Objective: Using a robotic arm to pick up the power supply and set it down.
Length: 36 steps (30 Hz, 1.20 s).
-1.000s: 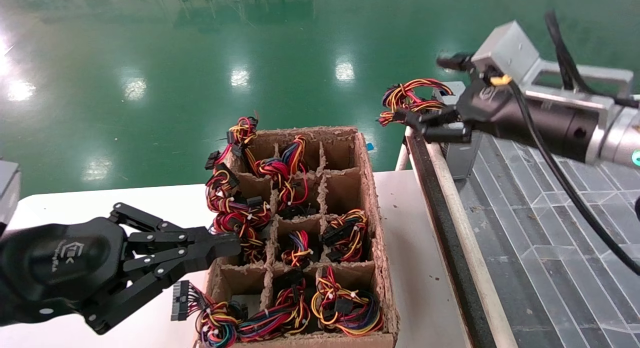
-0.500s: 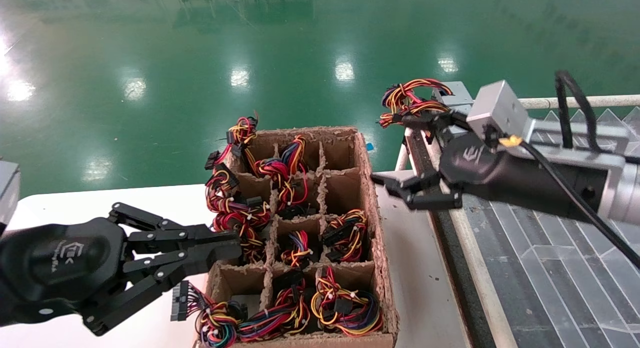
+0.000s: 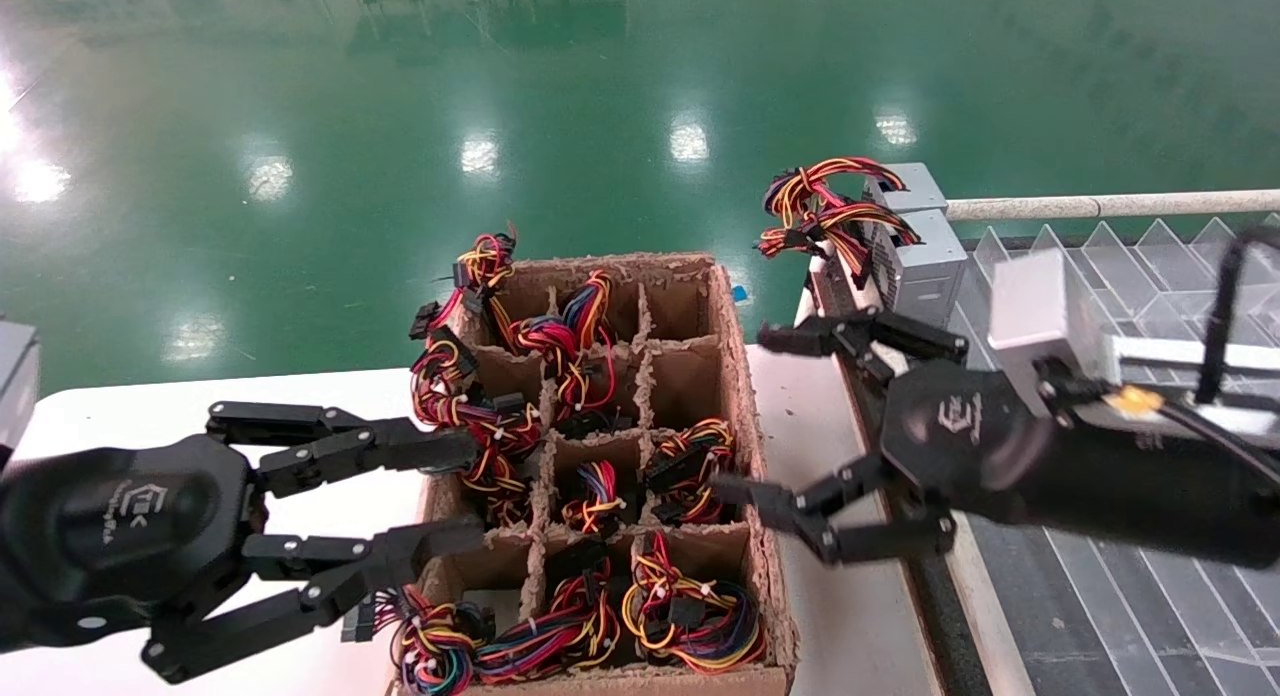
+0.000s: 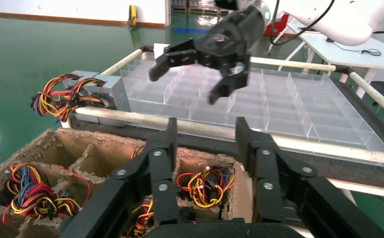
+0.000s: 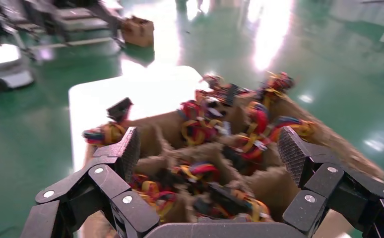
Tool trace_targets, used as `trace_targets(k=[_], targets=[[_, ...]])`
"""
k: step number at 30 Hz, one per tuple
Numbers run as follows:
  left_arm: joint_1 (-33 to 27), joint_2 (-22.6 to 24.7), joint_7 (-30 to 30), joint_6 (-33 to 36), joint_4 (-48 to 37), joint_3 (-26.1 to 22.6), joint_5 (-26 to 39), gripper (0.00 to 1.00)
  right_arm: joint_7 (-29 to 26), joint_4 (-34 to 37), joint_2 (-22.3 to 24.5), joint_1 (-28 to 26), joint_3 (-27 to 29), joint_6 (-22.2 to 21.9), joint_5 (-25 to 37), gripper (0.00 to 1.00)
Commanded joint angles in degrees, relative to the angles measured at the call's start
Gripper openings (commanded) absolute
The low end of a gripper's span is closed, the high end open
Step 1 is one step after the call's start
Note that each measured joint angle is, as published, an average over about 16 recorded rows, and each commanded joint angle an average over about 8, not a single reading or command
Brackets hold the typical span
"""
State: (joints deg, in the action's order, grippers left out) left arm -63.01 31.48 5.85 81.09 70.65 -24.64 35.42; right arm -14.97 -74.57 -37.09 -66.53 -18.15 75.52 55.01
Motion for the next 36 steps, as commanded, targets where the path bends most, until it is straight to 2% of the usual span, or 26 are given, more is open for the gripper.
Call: trace_targets(k=[1,15,36], targets=[[0.0,0.0,0.0,0.0,0.0,0.0,0.0,1.0,0.6,0.2,0.3,0.8,0.3,1.6,-2.0,1.0],[0.0,0.0,0.0,0.0,0.0,0.0,0.0,1.0,4.4,1.1,2.2,5.3,2.3,10.9,-14.1,1.0],[0.0,0.0,0.0,0.0,0.0,0.0,0.0,1.0,4.3,1.1,2.2,5.2,2.3,10.6,-13.7,1.0]])
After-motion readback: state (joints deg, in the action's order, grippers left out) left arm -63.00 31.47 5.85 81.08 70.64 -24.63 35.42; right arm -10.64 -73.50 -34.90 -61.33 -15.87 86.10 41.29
